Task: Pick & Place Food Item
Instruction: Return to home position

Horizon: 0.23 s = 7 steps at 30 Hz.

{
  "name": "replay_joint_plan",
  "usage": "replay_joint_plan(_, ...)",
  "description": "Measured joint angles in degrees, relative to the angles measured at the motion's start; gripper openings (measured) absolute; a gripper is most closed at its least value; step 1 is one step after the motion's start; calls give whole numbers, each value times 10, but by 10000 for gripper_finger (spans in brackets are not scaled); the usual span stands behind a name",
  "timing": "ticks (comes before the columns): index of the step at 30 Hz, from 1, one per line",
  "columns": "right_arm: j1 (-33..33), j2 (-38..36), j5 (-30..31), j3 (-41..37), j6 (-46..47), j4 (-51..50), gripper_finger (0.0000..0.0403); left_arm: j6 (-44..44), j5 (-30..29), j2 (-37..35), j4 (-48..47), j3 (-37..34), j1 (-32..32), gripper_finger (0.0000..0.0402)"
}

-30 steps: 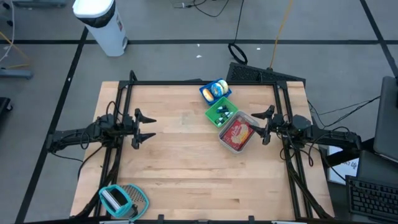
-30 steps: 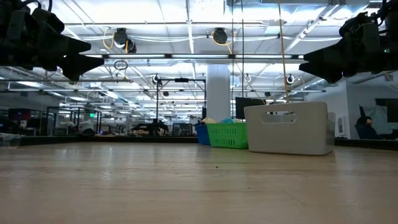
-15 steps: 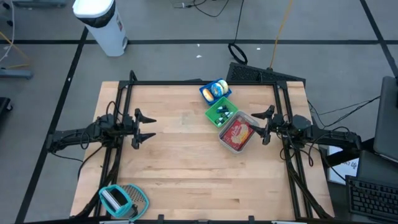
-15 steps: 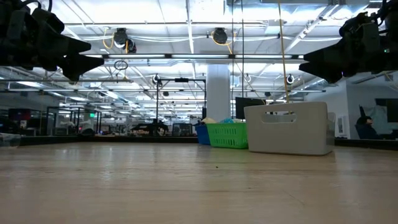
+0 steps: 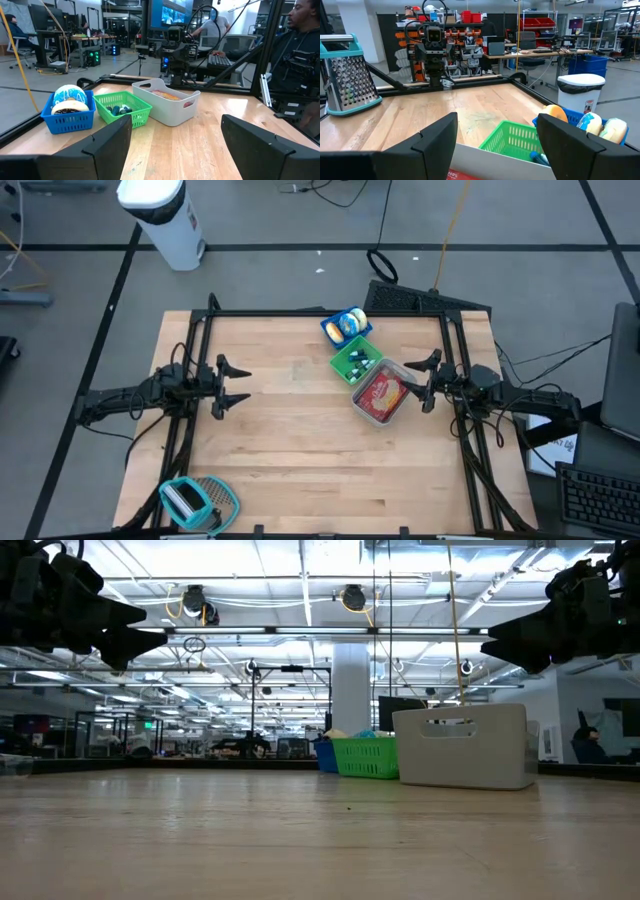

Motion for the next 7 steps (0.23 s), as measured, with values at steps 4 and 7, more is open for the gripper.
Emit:
replay_joint_plan(4, 0, 0, 0, 0, 0, 0, 259, 0, 0, 0, 0, 0, 0, 310)
replay_joint_plan(7, 0, 0, 0, 0, 0, 0, 260, 0, 0, 0, 0, 0, 0, 310)
